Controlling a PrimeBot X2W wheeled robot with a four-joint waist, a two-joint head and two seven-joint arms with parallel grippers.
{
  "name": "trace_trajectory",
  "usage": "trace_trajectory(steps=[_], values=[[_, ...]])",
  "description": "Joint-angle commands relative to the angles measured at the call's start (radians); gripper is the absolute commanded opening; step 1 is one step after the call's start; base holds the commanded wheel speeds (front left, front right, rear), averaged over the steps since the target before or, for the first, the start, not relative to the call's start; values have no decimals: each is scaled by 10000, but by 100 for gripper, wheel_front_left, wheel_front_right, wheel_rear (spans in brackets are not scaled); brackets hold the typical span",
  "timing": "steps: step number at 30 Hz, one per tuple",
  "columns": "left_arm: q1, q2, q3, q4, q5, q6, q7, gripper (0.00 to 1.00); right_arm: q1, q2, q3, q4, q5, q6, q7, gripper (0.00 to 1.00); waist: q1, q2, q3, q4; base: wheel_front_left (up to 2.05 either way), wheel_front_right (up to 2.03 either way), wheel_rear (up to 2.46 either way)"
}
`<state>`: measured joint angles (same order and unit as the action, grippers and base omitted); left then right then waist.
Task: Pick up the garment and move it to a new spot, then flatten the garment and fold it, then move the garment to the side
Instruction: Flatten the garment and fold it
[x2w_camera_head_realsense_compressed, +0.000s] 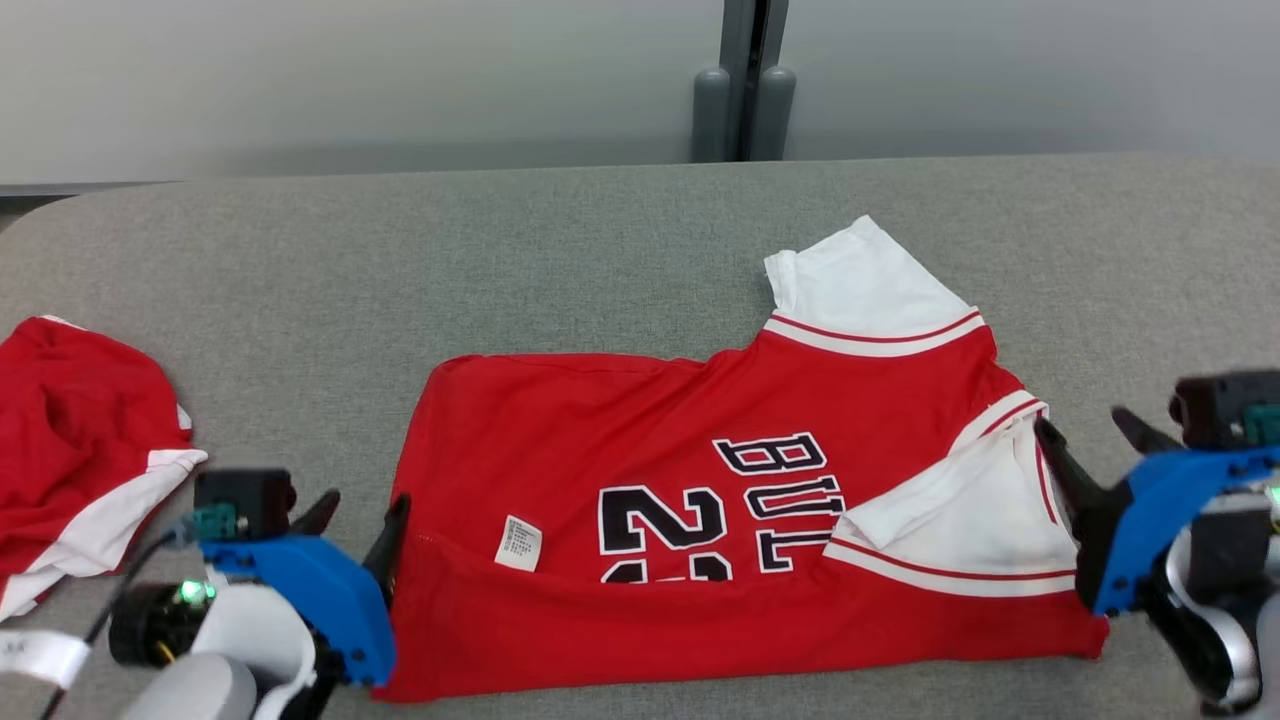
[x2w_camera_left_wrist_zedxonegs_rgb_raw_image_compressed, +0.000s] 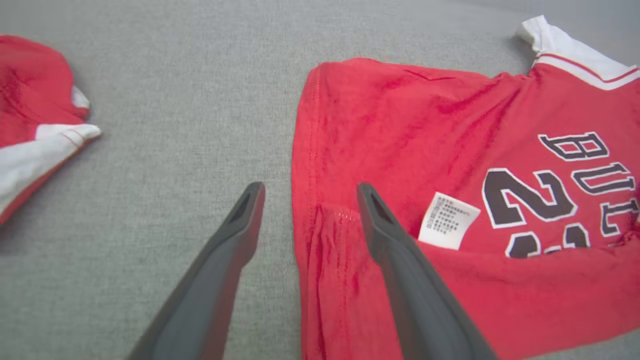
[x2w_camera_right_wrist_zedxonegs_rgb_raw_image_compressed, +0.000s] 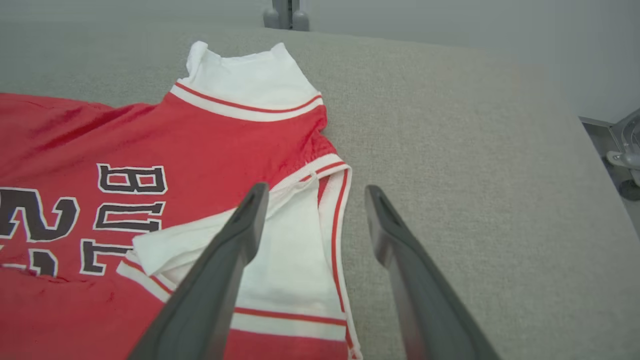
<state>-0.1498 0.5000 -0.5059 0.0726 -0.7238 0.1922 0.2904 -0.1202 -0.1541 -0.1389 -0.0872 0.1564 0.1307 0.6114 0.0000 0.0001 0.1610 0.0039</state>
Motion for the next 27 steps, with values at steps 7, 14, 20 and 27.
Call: trace_trajectory(steps=[7,14,20,27], values=[[-2739,678,226,462,-563,-1093,1913,100,-3388,-1104,2150,733,1199,-1,1079,100,0,-1,713,-484,0,0,0],[-4500,747,471,1395,-1409,-1641,3341,100,-5871,-1174,3430,2574,2020,1,1042,100,0,-1,1481,-863,0,0,0],[-5584,893,214,2084,-1516,-1719,4706,100,-7496,-977,4164,4113,2241,1,453,100,0,-1,2041,-1118,0,0,0],[-6033,920,-77,2457,-1462,-1739,5396,100,-8396,-831,4628,5270,2396,1,-285,100,0,-1,2424,-1311,0,0,0]])
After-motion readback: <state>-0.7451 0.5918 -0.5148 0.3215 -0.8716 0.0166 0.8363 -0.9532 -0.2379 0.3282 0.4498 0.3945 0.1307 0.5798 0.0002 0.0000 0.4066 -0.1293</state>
